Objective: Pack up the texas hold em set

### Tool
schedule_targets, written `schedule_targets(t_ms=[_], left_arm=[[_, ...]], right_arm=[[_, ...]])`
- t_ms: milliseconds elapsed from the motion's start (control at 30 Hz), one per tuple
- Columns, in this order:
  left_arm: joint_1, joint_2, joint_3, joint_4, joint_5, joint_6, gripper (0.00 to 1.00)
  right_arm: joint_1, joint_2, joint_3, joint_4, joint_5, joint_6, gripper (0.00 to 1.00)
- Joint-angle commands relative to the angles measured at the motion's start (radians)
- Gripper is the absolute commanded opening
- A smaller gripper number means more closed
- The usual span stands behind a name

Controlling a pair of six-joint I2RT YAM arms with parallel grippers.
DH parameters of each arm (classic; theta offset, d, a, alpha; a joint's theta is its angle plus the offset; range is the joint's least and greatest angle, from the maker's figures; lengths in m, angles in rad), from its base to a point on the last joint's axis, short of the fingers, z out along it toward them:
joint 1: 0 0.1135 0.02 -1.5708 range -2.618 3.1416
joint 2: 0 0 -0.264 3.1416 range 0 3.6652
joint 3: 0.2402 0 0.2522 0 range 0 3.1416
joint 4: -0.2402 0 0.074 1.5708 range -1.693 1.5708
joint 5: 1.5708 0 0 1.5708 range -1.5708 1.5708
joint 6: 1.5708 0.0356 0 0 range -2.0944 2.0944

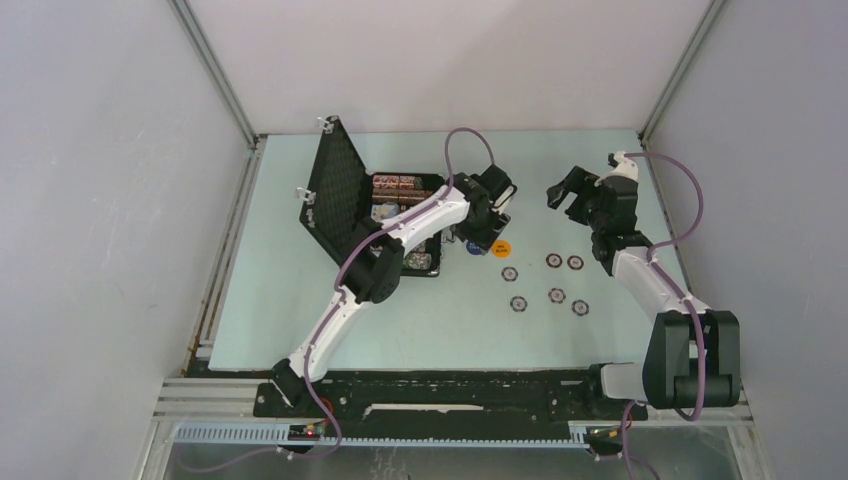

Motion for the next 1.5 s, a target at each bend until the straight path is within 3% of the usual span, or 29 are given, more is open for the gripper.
schedule_targets(t_ms=[0,167,500,1033,1133,1333,1467], left_arm=[[-0.002,0.017,0.066,-0.008,0.056,0.016,0.69],[-0.004,0.025,0.071,-0.002,0.028,0.008,0.67],[-0.007,0.021,0.060,-0.026,0.019,0.023,0.51],[-0.062,-0.207,-0.263,-0.030,0.067,-0.010,0.44],[-0.062,-0.233,-0.268,-0.013,0.036,-0.023,0.47],[-0.039,-0.222,-0.170,0.003,0.050,-0.054,0.63],[-0.040,-0.345,-0.290,0.120,0.088,-0.055,0.72]], right_arm=[[-0.005,0.006,0.003,0.044,-0.008,0.010,0.98],[-0.005,0.009,0.004,0.047,-0.013,0.014,0.98],[-0.004,0.010,0.004,0.047,-0.013,0.015,0.98],[-0.005,0.015,0.003,0.043,-0.013,0.016,0.98],[-0.031,0.015,0.003,0.042,-0.015,0.016,0.98],[-0.040,0.024,0.008,0.035,-0.032,0.015,0.99],[-0.046,0.040,0.051,-0.046,-0.031,0.005,1.00]])
